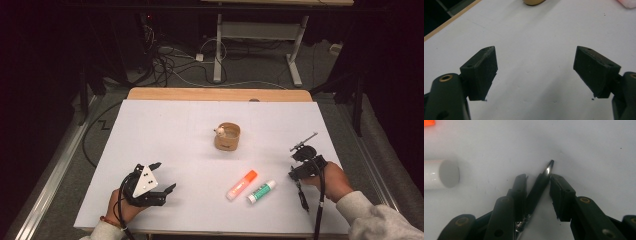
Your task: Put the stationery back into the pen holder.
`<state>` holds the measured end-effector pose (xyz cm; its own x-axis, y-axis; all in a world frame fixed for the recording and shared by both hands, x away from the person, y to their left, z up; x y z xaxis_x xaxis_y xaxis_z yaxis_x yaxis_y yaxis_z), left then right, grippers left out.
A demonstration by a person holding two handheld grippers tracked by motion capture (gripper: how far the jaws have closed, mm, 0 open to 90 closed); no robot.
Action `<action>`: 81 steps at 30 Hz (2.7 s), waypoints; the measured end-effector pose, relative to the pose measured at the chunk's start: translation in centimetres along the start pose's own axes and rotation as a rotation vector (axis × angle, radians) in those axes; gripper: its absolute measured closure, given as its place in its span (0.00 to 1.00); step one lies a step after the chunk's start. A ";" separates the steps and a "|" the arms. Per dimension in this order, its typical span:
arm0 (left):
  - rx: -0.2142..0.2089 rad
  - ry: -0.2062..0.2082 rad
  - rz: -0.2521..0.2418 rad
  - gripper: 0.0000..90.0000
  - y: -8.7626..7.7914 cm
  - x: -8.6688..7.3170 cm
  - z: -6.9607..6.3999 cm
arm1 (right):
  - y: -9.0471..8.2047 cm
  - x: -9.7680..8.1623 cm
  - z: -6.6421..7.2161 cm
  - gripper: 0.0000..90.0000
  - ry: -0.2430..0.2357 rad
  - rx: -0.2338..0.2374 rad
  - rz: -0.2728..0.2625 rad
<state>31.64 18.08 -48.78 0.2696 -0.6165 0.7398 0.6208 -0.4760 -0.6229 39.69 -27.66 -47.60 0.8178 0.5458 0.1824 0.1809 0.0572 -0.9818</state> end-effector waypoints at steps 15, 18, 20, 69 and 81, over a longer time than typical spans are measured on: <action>0.000 0.002 0.020 0.21 0.4 -0.1 -0.2 | -1.8 -0.3 0.5 0.90 -0.031 0.037 -0.183; 0.004 0.003 0.024 0.21 0.5 -0.1 -0.2 | -3.1 -0.2 0.8 0.90 -0.042 0.037 -0.276; 0.004 0.004 0.026 0.21 0.5 -0.1 -0.2 | -3.9 -0.2 1.1 0.90 -0.054 0.039 -0.336; 0.003 -0.003 0.041 0.21 0.8 -0.5 -0.3 | -12.1 8.9 5.3 0.89 -0.198 0.181 -1.168; 0.003 -0.011 0.033 0.21 0.5 -0.7 -0.2 | -11.2 12.8 6.9 0.89 -0.207 0.225 -1.191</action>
<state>31.60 18.17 -49.66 0.2978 -0.6247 0.7218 0.6137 -0.4539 -0.6460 44.35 -15.60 -34.65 0.1007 0.1749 0.9794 0.6402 0.7422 -0.1984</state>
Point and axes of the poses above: each handheld gripper's, and its own axes: y roughly forward along the jaws, x roughly out of its top, z roughly to its left, the point moved 4 cm from there along y, roughly forward along the jaws, and after that the axes turned 4 degrees about z, right-handed, at the moved point
